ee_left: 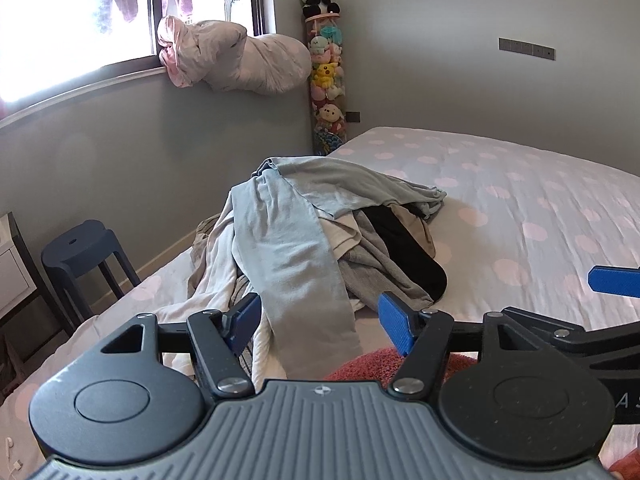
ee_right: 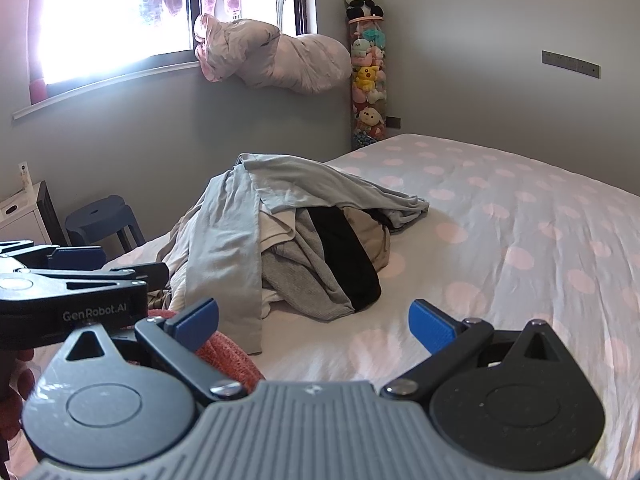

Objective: Fold clothes
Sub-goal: 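Move both tools toward the clothes heap on the bed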

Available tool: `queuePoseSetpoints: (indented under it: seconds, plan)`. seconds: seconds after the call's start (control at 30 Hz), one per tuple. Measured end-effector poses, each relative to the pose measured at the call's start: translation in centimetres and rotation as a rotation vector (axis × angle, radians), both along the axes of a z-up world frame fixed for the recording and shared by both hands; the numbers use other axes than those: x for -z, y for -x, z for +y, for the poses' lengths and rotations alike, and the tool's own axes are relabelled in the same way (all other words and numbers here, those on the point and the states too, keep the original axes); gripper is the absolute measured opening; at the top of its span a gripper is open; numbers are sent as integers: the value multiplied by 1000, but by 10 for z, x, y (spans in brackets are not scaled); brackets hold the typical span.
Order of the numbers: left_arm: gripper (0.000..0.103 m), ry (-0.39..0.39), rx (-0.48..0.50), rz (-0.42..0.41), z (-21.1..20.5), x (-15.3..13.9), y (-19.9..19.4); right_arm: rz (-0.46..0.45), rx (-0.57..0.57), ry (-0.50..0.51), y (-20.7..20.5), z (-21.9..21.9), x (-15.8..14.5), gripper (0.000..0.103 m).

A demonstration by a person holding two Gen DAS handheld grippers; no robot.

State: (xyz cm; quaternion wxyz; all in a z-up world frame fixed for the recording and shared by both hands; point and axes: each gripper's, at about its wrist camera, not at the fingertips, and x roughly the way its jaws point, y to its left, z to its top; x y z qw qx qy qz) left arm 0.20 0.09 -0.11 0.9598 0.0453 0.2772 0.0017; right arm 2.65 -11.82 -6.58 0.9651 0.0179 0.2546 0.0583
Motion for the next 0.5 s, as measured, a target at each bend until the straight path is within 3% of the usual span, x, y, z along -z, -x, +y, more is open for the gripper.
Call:
queuePoseSetpoints:
  seconds: [0.5]
  plan:
    - [63, 13, 22, 27, 0, -1, -2, 11, -2, 4, -3, -1, 4, 102]
